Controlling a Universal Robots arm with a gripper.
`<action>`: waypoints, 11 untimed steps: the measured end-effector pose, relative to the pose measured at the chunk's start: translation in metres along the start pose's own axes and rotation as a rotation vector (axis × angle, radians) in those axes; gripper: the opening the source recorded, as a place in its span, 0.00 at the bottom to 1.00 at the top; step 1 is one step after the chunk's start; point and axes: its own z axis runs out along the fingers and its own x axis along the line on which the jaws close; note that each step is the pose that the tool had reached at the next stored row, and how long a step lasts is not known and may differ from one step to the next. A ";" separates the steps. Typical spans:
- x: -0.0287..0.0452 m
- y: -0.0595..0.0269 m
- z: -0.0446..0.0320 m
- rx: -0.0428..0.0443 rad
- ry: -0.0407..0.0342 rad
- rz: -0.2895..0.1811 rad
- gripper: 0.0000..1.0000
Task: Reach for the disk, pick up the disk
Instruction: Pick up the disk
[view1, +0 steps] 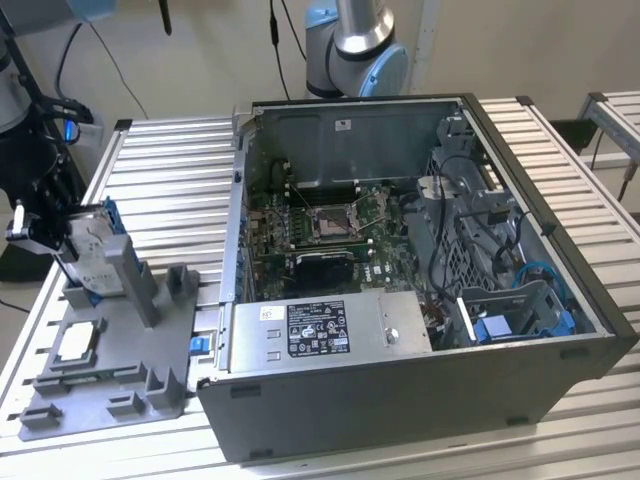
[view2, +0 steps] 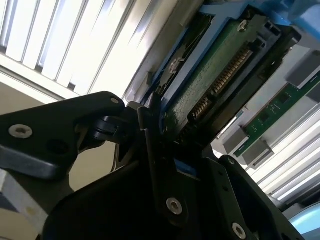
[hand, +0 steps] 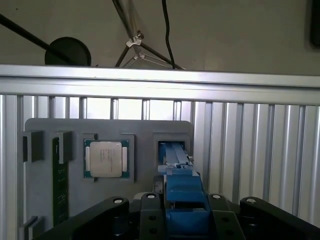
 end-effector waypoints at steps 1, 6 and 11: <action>0.0000 0.0000 -0.0004 0.0000 0.0000 0.000 0.00; -0.0001 0.0000 -0.0040 -0.0002 0.0001 0.000 0.00; -0.0002 0.0002 -0.0089 -0.0003 0.0002 0.000 0.00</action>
